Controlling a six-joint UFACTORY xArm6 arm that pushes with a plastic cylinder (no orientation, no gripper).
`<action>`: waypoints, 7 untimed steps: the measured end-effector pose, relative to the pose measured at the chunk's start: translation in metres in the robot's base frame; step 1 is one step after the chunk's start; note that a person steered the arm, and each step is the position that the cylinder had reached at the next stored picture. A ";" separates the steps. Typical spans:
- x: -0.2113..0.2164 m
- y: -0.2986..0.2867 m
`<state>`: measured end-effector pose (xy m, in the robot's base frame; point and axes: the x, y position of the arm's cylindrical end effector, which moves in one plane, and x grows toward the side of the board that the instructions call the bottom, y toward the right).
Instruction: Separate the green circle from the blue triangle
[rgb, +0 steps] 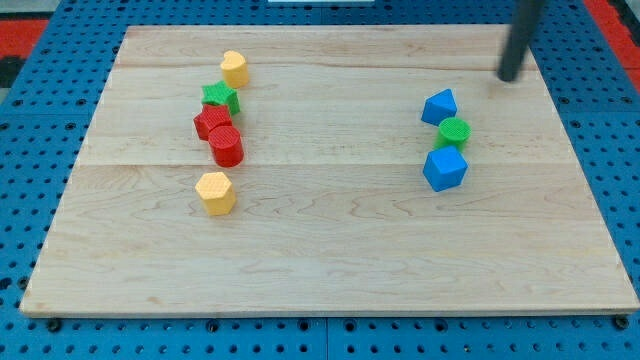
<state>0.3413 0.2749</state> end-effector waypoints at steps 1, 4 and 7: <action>0.076 -0.040; 0.056 -0.104; -0.005 -0.197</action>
